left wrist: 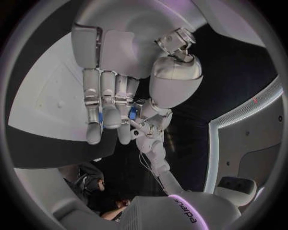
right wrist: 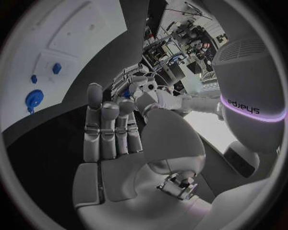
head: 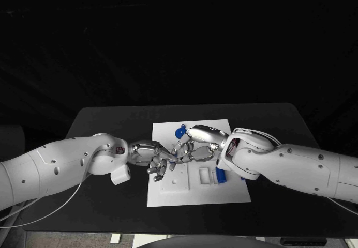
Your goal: Assemble the parts on the task board
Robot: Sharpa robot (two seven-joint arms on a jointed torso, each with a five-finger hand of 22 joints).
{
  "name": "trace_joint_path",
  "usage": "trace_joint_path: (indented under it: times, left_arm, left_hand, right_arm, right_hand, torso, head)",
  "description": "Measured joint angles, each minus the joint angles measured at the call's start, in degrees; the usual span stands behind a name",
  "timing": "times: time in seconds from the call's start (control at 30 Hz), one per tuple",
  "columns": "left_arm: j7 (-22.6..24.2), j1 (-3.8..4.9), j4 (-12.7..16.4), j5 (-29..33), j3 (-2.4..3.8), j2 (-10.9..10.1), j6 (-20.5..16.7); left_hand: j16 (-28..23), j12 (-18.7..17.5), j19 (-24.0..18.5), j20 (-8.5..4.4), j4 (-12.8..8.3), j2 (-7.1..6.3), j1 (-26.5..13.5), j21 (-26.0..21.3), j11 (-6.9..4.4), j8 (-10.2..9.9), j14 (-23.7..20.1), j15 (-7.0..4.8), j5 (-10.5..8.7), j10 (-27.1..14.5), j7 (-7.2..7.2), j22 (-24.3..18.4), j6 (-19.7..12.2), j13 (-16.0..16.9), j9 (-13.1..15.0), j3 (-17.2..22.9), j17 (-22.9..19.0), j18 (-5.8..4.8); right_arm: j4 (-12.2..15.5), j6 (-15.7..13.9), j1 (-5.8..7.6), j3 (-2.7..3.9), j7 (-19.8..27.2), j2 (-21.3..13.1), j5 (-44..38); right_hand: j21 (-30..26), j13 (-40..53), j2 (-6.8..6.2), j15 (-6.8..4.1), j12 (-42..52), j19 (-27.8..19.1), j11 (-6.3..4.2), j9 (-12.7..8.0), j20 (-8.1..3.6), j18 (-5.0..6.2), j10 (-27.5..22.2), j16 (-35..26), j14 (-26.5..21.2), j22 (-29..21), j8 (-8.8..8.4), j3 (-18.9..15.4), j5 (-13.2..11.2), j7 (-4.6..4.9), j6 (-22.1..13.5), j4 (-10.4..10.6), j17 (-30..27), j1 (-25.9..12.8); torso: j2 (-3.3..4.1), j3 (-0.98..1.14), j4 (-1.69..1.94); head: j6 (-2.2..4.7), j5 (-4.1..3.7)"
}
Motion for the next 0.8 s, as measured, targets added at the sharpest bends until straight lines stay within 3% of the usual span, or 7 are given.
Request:
trace_joint_path:
  times: [0.2,0.33,0.4,0.67,0.7,0.73,0.8]
  left_arm:
    - [-0.06,0.00,-0.04,0.10,0.00,-0.03,-0.32]
    - [-0.13,-0.02,-0.07,0.12,-0.01,-0.03,-0.57]
    - [-0.17,-0.02,-0.07,0.12,-0.01,-0.03,-0.68]
    - [-0.45,-0.03,-0.09,0.21,-0.02,0.01,-1.24]
    - [-0.48,-0.03,-0.09,0.22,-0.01,0.02,-1.29]
    - [-0.51,-0.03,-0.09,0.23,-0.01,0.02,-1.35]
    - [-0.59,-0.03,-0.08,0.26,0.00,0.02,-1.45]
  left_hand:
    - [0.00,0.00,0.00,0.00,-1.07,-0.52,0.81,-0.15,-0.10,0.33,0.00,0.00,-0.01,-0.10,-0.16,0.04,-0.23,0.00,-1.17,-1.00,-0.08,0.00]
    - [-0.26,0.00,0.20,0.20,0.81,-0.15,3.85,-0.85,-0.02,0.56,0.00,0.00,1.35,-0.62,-0.53,0.04,-0.60,0.01,-2.80,-11.24,-0.30,0.00]
    - [-0.26,0.11,0.24,0.16,1.00,-0.11,4.29,-0.88,-0.02,0.74,0.00,0.00,1.35,-0.62,-0.57,0.04,-0.63,0.00,-3.30,-13.03,-0.32,0.00]
    - [-0.27,0.24,0.62,0.19,2.09,-4.10,4.31,-1.22,-0.02,1.00,0.00,0.00,1.85,-0.62,-0.78,0.03,0.01,0.01,-4.59,-18.58,-0.46,0.01]
    - [-0.26,0.23,0.74,0.07,2.54,-4.51,4.32,-1.22,-0.02,1.00,0.00,0.00,4.25,-0.62,-0.78,0.03,0.01,0.01,-4.70,-20.32,-0.46,0.00]
    - [-0.26,0.23,0.82,-0.01,3.27,-3.91,5.77,-1.45,-0.02,1.00,0.00,0.00,6.01,-0.62,-0.78,0.03,0.02,0.01,-4.90,-24.30,-0.46,0.01]
    - [-0.26,0.24,0.82,-0.01,3.70,-3.06,6.86,-1.46,-0.02,1.00,0.00,0.00,7.22,-0.62,-0.78,0.03,0.02,0.01,-5.38,-27.74,-0.46,0.00]
  right_arm:
    - [0.03,-0.07,0.00,0.00,-0.11,0.03,-0.08]
    - [0.00,-0.16,0.02,0.00,-0.32,0.02,-0.12]
    - [0.00,-0.19,0.02,0.00,-0.40,0.02,-0.14]
    - [-0.04,-0.39,0.03,0.02,-0.88,0.06,-0.25]
    - [-0.05,-0.40,0.03,0.02,-0.95,0.06,-0.26]
    - [-0.06,-0.42,0.03,0.02,-1.02,0.07,-0.27]
    - [-0.09,-0.43,0.03,0.02,-1.15,0.07,-0.29]
  right_hand:
    - [-0.65,0.44,0.30,-0.20,0.01,0.28,-0.20,0.00,-0.10,0.00,0.21,0.21,0.20,0.59,0.05,-0.82,0.93,-0.01,0.19,0.02,0.22,0.29]
    - [-0.65,0.57,0.39,-0.20,0.22,0.28,-0.20,0.00,-0.10,0.00,0.21,0.21,0.20,0.74,0.09,-0.82,1.58,-0.06,0.25,0.02,0.23,0.20]
    - [-0.88,0.67,0.48,-0.33,0.22,0.49,-0.41,0.00,0.09,-0.01,0.42,0.20,0.33,0.84,0.09,-0.82,1.58,-0.07,0.26,0.02,0.33,0.12]
    - [-1.21,0.87,0.77,-0.57,0.22,0.81,-0.42,0.00,-0.23,0.00,0.86,0.48,0.57,1.29,0.12,-1.24,2.15,-0.12,0.31,0.25,0.54,-0.18]
    - [-1.21,0.90,0.77,-0.58,0.22,0.90,-0.50,0.00,-0.31,0.00,0.95,0.48,0.59,1.34,0.12,-1.25,2.15,-0.12,0.32,0.24,0.53,-0.18]
    - [-1.33,0.90,0.77,-0.58,0.22,0.90,-0.51,0.00,-0.32,-0.01,0.96,0.48,0.59,1.34,0.13,-1.30,2.26,-0.12,0.32,0.20,0.54,-0.19]
    - [-1.54,0.96,0.77,-0.58,0.22,0.90,-0.52,0.00,-0.32,0.00,0.96,0.48,0.59,1.45,0.18,-1.45,2.64,-0.12,0.33,0.35,0.53,-0.19]
  torso:
    - [0.00,0.00,0.01]
    - [0.00,0.00,0.01]
    - [0.00,0.01,0.01]
    - [0.00,-0.01,0.01]
    - [0.00,-0.01,0.01]
    - [0.00,-0.01,0.01]
    - [0.00,-0.01,0.01]
  head:
    - [0.01,0.00]
    - [0.01,0.01]
    - [0.01,0.01]
    - [-0.04,-0.06]
    - [-0.07,-0.08]
    - [-0.09,-0.09]
    - [-0.11,-0.12]
